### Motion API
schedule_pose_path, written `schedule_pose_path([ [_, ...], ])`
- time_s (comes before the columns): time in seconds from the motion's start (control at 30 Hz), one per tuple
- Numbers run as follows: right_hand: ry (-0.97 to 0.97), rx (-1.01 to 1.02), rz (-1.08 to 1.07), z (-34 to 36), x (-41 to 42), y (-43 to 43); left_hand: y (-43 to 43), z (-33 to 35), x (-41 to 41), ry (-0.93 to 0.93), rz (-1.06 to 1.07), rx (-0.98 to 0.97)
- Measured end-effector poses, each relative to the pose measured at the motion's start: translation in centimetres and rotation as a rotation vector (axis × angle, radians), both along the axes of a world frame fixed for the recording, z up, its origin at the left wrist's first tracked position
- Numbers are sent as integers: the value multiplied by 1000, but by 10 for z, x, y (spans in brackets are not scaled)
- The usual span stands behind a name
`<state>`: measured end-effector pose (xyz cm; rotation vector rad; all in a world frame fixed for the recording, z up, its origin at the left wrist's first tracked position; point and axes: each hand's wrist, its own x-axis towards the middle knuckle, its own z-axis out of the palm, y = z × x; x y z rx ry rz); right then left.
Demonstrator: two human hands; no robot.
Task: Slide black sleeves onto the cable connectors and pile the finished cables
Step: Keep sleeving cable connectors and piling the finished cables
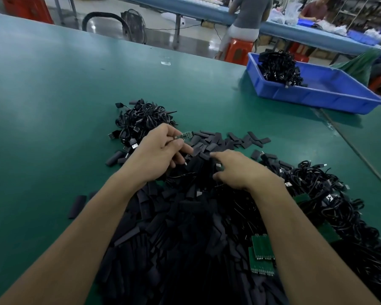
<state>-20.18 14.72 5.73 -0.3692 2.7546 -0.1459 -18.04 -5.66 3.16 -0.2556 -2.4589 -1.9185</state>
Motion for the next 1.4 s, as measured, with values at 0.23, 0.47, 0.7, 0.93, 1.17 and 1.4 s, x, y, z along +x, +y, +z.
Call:
schedule_pose_path([
  [0.23, 45, -162, -58, -5, 4, 2, 0, -5, 0, 28, 90, -36],
  [0.47, 170, -214, -84, -2, 16, 6, 7, -1, 3, -24, 37, 6],
  [0.7, 360, -433, -64, -8, 26, 8, 15, -4, 5, -46, 20, -82],
  [0.93, 182, -364, -147, -12, 31, 19, 15, -5, 4, 4, 74, -115],
  [1.17, 285, -428, -106, -9, 36, 21, 14, -7, 4, 16, 2, -97],
  [1.4, 369, -791, -144, -9, 38, 22, 14, -8, 3, 45, 27, -104],
])
